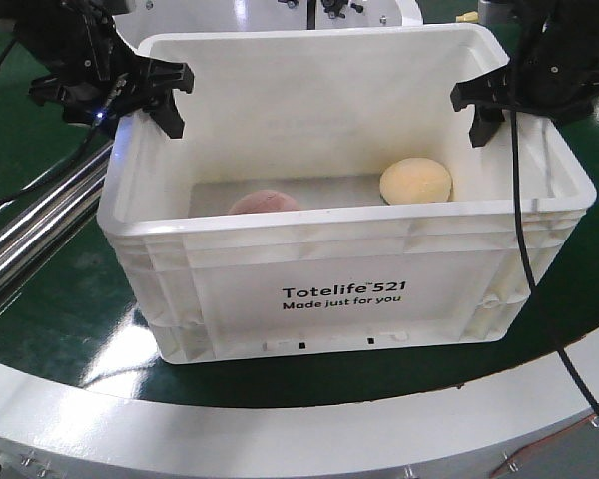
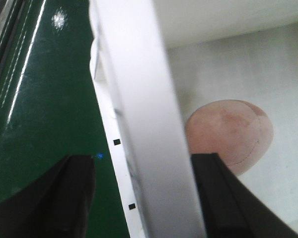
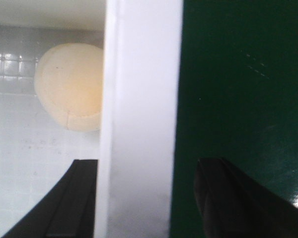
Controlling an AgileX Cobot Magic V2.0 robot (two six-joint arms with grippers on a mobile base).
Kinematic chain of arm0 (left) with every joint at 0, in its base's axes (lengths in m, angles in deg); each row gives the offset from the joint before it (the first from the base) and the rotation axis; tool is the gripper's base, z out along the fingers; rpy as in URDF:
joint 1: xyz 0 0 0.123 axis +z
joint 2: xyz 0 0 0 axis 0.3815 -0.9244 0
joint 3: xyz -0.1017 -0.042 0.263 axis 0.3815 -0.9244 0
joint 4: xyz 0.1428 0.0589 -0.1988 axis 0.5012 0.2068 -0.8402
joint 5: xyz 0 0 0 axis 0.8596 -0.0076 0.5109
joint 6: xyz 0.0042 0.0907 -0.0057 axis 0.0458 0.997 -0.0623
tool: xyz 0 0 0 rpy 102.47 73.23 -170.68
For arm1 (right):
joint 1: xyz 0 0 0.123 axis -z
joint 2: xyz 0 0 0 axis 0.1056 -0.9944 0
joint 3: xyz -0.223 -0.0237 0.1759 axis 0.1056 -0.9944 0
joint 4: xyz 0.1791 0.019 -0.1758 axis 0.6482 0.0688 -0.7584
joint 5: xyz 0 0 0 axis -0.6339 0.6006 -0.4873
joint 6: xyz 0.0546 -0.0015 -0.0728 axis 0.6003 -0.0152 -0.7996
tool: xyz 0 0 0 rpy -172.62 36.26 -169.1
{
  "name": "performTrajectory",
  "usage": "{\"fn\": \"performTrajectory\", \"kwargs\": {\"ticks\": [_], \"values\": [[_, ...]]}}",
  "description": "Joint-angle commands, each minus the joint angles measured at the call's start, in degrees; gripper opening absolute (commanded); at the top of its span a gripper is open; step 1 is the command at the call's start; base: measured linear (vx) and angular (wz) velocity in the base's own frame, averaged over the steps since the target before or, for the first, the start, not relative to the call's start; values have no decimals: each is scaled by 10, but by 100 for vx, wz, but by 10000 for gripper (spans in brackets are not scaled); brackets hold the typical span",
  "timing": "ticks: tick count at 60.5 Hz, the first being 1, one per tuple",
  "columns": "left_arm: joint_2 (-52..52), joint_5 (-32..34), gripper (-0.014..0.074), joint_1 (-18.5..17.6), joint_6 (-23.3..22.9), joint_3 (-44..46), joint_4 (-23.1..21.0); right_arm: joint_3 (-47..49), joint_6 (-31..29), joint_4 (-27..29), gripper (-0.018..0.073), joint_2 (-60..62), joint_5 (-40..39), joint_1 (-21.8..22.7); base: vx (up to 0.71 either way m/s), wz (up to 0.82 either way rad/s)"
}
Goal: Place moving items into box and shelve
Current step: 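Move both grippers to the tote's side rims, then grip the tote rims with both grippers and lift the tote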
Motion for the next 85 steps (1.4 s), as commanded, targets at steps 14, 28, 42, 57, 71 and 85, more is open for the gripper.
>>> {"fn": "performTrajectory", "kwargs": {"ticks": [14, 28, 42, 57, 71, 85], "values": [[13, 25, 310, -3, -5, 17, 6, 17, -5, -23, 237, 26, 3, 0, 0, 0], [13, 24, 13, -3, 21, 17, 5, 17, -5, -22, -6, 26, 12, 0, 0, 0], [15, 20, -8, -3, 30, 17, 4, 20, -5, -22, -10, 26, 15, 0, 0, 0], [23, 24, -8, -3, 30, 18, 4, 42, -5, -22, -8, 33, 17, 0, 0, 0], [37, 37, -8, -3, 30, 18, 4, 51, -4, -19, -8, 42, 25, 0, 0, 0], [52, 56, -8, -3, 30, 18, 4, 51, -2, -12, -8, 46, 25, 0, 0, 0]]}}
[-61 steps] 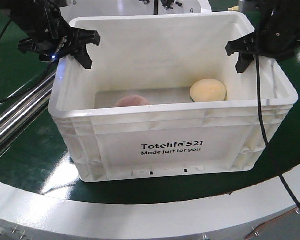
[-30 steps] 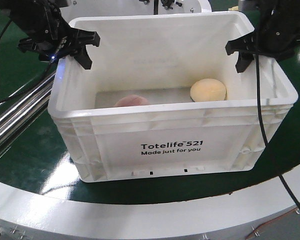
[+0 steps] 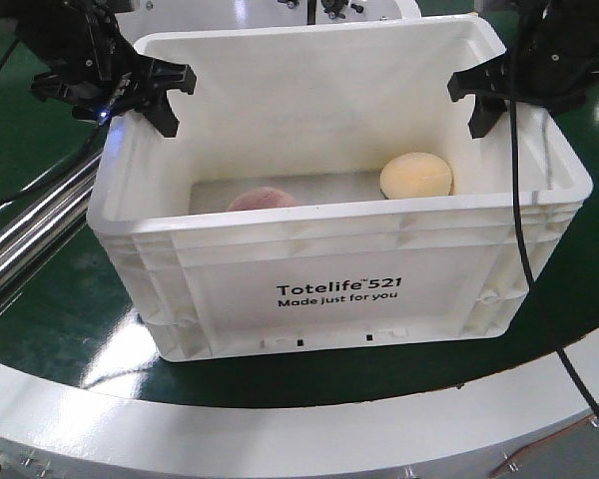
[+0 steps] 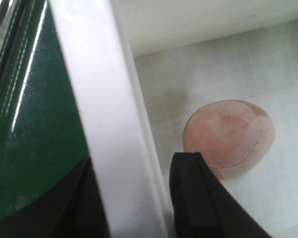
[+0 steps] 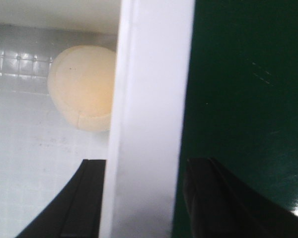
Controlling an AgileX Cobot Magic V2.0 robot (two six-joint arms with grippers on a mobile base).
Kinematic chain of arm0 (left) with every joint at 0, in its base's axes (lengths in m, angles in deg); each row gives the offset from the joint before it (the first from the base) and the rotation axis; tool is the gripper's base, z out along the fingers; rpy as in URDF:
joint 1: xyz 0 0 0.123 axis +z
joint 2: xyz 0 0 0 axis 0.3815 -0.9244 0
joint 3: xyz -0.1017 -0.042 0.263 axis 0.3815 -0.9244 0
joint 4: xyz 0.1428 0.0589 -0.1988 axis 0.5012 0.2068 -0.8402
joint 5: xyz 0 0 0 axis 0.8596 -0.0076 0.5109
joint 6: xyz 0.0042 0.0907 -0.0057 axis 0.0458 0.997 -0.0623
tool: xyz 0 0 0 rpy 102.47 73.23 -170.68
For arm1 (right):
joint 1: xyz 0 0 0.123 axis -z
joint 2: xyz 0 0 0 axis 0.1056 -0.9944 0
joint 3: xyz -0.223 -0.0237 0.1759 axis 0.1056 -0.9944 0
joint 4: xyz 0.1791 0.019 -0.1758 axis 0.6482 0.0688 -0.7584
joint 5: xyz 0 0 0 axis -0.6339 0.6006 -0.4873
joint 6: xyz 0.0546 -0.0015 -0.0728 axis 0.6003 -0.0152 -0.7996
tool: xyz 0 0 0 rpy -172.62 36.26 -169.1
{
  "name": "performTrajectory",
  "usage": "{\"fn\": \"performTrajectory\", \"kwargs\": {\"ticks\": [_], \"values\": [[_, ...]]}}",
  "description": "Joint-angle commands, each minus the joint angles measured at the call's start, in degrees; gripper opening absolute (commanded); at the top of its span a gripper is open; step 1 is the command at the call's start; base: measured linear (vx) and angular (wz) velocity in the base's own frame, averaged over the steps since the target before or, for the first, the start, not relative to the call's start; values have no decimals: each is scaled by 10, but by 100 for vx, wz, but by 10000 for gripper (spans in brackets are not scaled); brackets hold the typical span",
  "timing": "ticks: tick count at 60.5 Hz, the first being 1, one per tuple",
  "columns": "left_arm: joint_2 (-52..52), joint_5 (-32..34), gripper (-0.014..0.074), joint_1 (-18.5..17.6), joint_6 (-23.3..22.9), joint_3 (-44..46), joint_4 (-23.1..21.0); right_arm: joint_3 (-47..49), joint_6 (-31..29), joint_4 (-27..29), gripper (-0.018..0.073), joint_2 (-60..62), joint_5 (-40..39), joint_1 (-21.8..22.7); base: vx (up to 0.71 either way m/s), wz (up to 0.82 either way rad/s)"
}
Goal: Place moving items into box and shelve
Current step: 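Grip the tote rims with both grippers and lift the tote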
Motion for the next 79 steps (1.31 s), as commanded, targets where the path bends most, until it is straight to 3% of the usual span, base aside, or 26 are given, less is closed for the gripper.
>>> {"fn": "performTrajectory", "kwargs": {"ticks": [1, 28, 44, 64, 79], "values": [[48, 44, -8, -2, 11, 15, -3, 24, 6, -17, -8, 44, 6, 4, 0, 0], [89, 50, -7, -2, 20, 15, -2, 25, 6, -12, -8, 89, 6, 4, 0, 0], [130, 56, -7, -2, 21, 15, -6, 25, 6, 28, -7, 120, 6, 4, 0, 0], [171, 65, -7, -2, 21, 15, -7, 25, 9, 40, -5, 141, 6, 4, 0, 0], [192, 70, -7, -2, 22, 15, -30, 25, 9, 55, -5, 161, 6, 4, 0, 0]]}}
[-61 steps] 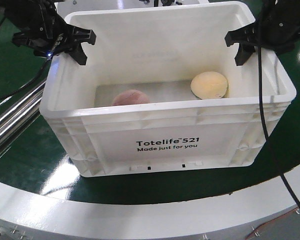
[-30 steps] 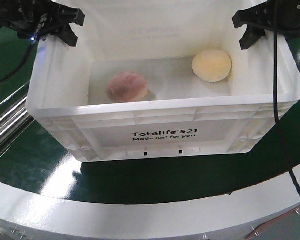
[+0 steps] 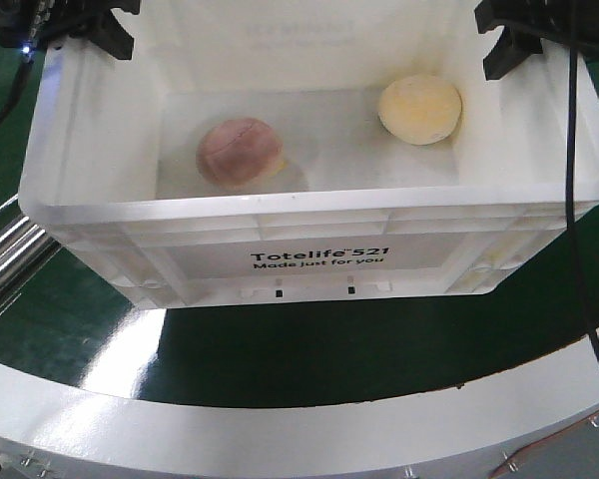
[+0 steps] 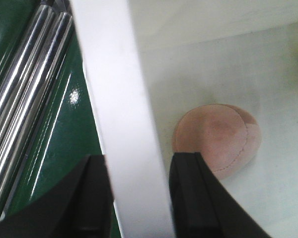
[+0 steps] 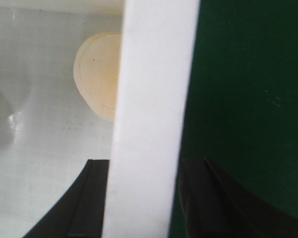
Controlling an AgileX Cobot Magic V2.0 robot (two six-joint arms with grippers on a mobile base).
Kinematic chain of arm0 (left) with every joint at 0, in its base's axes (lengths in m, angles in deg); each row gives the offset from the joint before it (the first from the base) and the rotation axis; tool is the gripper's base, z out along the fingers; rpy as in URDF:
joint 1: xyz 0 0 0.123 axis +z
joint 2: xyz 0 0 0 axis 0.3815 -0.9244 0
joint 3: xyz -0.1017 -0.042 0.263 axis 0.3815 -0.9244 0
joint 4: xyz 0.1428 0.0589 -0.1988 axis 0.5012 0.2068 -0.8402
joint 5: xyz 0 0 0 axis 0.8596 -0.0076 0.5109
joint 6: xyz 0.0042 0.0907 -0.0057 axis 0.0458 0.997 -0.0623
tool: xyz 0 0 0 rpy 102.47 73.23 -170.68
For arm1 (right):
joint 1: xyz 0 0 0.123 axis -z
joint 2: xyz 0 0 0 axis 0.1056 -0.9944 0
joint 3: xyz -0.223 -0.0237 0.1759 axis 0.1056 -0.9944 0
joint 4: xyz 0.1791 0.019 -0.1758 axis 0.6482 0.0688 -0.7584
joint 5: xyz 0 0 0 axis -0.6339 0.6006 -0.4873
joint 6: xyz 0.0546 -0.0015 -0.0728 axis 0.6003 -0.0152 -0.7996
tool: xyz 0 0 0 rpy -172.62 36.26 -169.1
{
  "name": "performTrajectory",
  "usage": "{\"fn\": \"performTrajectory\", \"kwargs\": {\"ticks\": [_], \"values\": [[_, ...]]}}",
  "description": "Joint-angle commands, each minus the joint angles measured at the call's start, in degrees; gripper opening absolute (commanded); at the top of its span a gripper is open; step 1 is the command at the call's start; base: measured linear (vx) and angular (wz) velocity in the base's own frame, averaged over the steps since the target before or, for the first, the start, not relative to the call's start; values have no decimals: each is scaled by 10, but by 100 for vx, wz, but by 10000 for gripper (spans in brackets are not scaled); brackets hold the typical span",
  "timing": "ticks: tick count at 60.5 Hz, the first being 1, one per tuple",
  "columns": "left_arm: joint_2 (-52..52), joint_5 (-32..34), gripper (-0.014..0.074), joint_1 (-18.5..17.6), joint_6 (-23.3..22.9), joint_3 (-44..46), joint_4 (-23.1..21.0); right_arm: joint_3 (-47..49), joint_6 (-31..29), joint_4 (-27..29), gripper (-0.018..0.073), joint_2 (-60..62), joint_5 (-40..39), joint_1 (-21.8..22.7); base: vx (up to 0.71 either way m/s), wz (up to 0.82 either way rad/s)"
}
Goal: Place moving items into box and shelve
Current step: 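Grip the tote rims with both grippers and lift the tote, then hold the tote with both grippers while the base turns away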
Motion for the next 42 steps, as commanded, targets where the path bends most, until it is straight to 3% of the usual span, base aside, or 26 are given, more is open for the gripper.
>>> {"fn": "performTrajectory", "kwargs": {"ticks": [1, 28, 42], "values": [[49, 59, -7, -3, 15, 21, -43, 25, 9, -13, -5, 38, 1, 5, 0, 0], [71, 67, -7, -3, 18, 21, -47, 26, -9, 38, -5, 46, 0, 5, 0, 0], [73, 78, -7, -3, 18, 21, -47, 29, -9, 39, -5, 46, 0, 5, 0, 0]]}}
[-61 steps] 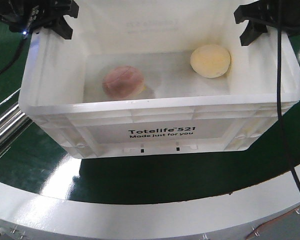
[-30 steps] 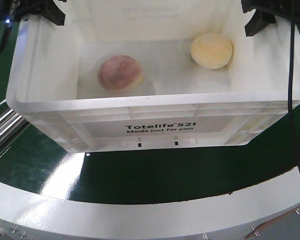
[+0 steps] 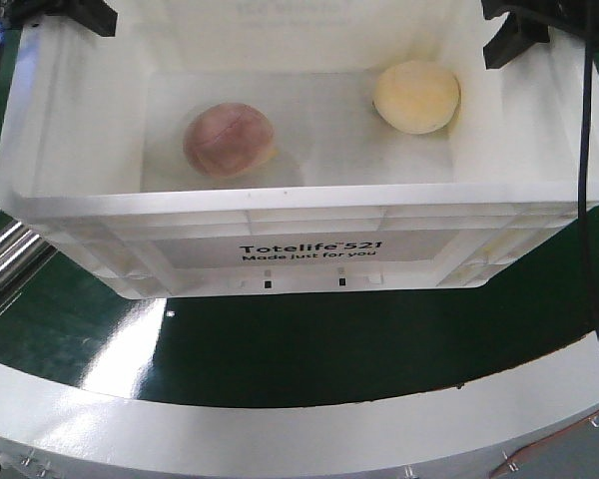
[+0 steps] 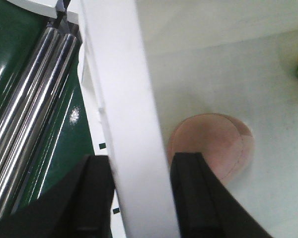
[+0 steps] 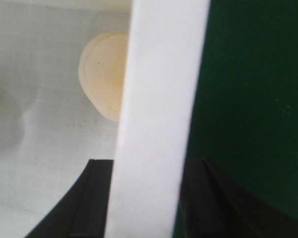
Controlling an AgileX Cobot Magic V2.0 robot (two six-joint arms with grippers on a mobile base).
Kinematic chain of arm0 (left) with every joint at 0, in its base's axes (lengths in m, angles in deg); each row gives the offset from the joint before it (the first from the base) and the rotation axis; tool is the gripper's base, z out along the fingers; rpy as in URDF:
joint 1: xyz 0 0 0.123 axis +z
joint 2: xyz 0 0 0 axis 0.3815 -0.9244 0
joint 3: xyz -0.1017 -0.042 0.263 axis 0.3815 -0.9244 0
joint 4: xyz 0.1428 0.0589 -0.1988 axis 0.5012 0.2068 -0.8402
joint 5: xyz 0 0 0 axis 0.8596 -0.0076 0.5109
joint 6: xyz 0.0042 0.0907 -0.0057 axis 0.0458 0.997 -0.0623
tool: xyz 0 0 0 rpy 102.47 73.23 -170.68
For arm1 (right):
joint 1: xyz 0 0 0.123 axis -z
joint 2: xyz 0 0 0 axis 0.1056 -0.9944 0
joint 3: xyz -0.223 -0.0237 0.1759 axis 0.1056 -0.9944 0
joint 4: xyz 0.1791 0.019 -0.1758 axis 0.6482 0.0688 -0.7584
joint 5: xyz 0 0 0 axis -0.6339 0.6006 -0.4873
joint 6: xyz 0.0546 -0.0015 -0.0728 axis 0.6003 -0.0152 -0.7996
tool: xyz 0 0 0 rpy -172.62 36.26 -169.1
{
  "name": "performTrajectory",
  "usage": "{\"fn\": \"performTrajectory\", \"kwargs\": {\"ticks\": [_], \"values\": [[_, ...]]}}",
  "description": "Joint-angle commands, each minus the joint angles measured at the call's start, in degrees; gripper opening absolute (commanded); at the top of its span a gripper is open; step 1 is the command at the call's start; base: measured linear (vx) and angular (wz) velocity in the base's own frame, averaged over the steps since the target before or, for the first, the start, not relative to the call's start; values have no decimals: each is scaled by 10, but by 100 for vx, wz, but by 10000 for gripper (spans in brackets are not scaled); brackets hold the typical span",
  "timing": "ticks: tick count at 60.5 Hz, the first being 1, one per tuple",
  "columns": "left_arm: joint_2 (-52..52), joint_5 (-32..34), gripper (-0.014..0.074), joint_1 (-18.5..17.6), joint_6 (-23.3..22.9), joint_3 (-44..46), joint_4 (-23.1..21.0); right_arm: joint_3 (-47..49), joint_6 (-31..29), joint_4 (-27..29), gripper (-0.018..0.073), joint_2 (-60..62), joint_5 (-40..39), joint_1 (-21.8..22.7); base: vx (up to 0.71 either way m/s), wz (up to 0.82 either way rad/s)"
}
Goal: Place moving items into box and shelve
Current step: 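Hold the tote with both grippers while the base turns away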
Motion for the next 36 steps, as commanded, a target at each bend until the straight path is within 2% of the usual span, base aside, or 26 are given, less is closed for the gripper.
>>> {"fn": "performTrajectory", "kwargs": {"ticks": [1, 36], "values": [[41, 70, -7, -4, 16, 21, -48, 29, 5, 10, -5, 30, 1, 5, 0, 0], [42, 77, -7, -4, 16, 21, -48, 42, 5, 9, -5, 36, -9, 5, 0, 0]]}}
